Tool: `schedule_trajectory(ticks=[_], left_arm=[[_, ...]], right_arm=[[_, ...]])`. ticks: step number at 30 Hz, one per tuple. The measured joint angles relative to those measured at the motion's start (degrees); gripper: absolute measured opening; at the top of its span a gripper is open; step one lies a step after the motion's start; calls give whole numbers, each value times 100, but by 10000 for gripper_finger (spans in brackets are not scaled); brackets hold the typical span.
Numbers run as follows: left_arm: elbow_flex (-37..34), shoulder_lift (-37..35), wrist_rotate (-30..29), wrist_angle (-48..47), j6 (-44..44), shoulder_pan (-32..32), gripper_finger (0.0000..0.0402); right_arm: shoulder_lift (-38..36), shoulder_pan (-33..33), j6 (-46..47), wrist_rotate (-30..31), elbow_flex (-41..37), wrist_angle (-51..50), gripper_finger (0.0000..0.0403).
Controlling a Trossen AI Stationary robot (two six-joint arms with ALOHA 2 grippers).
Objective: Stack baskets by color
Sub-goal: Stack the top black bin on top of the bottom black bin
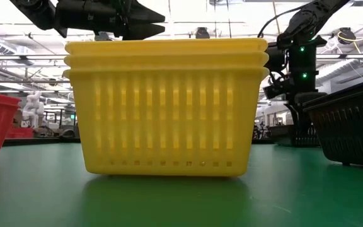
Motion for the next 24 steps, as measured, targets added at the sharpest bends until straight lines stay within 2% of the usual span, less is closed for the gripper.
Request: schedule_trajectory(ticks=[5, 13, 16, 20, 24], left_arm=[[0, 0, 1, 0, -1, -2, 147], [0, 0, -18, 13, -2, -2, 147], [0, 0, -178, 31, -1, -2, 147], [0, 0, -339, 22, 0, -2, 147], [0, 0, -341, 18, 0, -2, 147]], right_arm=[[0, -3, 35, -21, 0, -2, 183], [140, -54, 107, -120, 0, 81, 137], [198, -79, 107, -128, 0, 137, 104], [197, -77, 77, -123, 0, 178, 23], [197, -77, 3, -113, 0, 179, 7]])
